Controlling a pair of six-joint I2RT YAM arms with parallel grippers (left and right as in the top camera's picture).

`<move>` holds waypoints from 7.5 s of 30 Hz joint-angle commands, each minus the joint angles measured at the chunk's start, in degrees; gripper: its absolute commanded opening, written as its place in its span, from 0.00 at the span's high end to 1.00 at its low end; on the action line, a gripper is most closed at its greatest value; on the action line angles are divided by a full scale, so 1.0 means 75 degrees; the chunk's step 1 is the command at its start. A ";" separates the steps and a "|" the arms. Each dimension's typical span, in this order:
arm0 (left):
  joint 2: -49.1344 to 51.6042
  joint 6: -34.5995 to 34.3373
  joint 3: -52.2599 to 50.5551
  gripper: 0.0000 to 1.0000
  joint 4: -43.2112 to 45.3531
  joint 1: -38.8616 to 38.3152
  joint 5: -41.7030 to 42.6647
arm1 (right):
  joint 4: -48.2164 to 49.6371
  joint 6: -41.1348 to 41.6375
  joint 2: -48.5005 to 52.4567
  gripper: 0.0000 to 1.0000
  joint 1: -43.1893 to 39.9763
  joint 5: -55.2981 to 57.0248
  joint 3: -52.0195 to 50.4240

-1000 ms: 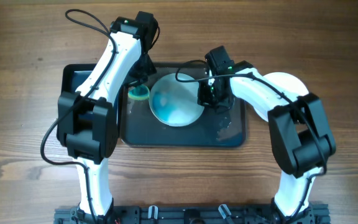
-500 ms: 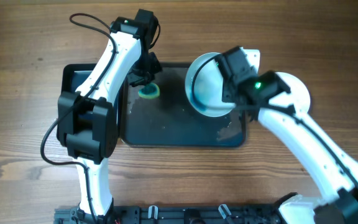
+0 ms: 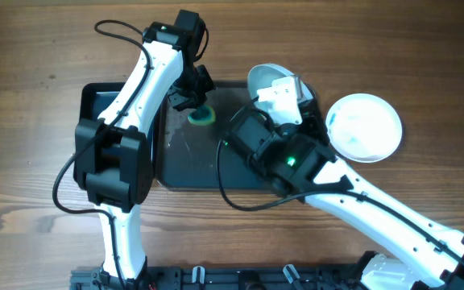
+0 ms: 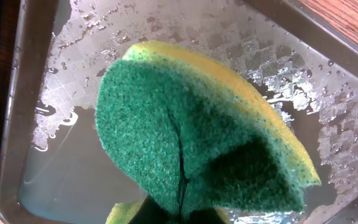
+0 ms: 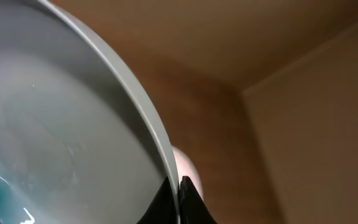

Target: Clean dirty plates on tray and stack at the side

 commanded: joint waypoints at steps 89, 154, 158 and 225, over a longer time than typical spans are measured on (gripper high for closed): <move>-0.1195 0.2468 -0.0831 0.96 -0.0793 0.1201 -0.3302 | 0.0102 -0.1349 0.0017 0.52 -0.6831 -1.0876 0.0087; -0.3780 0.2436 -0.1900 0.00 -0.0050 0.2267 -0.0635 | -0.2422 -0.2349 -0.3378 0.00 -0.6647 -1.0978 0.2025; -0.3780 0.2436 -0.1900 0.00 -0.0050 0.2267 -0.0635 | -0.2422 -0.2352 -0.3366 0.00 -0.6647 -1.0975 0.2008; -0.3780 0.2436 -0.1900 0.00 -0.0050 0.2267 -0.0635 | 0.7801 -0.2970 -1.1319 0.00 -0.6647 -1.0891 -0.9900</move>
